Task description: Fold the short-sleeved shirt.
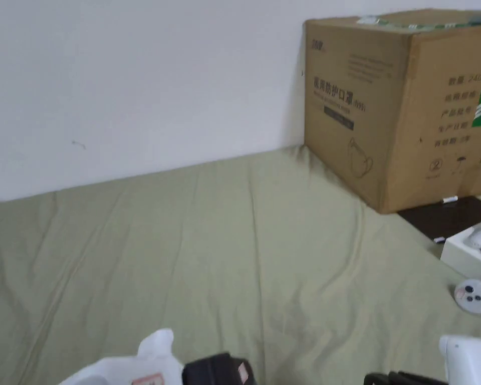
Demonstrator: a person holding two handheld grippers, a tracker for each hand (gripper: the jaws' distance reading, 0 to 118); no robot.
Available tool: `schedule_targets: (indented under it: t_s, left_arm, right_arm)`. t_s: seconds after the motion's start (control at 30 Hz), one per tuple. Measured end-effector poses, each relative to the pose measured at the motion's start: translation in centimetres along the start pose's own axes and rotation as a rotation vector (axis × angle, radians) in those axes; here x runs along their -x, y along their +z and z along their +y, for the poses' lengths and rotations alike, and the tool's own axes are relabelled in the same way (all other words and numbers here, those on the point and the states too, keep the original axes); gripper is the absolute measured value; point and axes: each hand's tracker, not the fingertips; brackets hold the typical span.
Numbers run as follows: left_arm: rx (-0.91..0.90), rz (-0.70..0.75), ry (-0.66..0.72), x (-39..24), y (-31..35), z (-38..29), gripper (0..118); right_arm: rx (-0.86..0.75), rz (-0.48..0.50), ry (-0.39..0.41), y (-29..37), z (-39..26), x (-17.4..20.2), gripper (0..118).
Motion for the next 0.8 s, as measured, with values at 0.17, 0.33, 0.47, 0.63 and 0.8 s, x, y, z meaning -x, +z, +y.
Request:
schedule_targets:
  t_s: [0.17, 0.33, 0.47, 0.63, 0.8]
  left_arm:
    - [0.071, 0.150, -0.199, -1.8, -2.9, -1.1, 4]
    - [0.213, 0.353, -0.404, -1.1, -10.5, -2.8, 4]
    - [0.179, 0.161, -0.195, -0.1, -11.7, -2.7, 4]
    - [-0.175, 0.079, -0.150, -1.0, -4.1, -2.6, 4]
    - [-0.608, 0.234, -0.363, -4.0, 8.5, -3.7, 3]
  right_arm:
    - [-0.009, -0.005, -0.015, -0.5, 0.4, -0.8, 0]
    - [0.010, -0.008, -0.017, -0.6, 0.5, -1.1, 0]
    - [0.023, -0.024, -0.007, -0.8, 0.5, -1.1, 0]
    - [-0.002, 0.037, -0.023, -1.0, 0.8, -0.1, 0]
    - [-0.271, -0.007, 0.224, 1.2, 2.8, 4.1, 0]
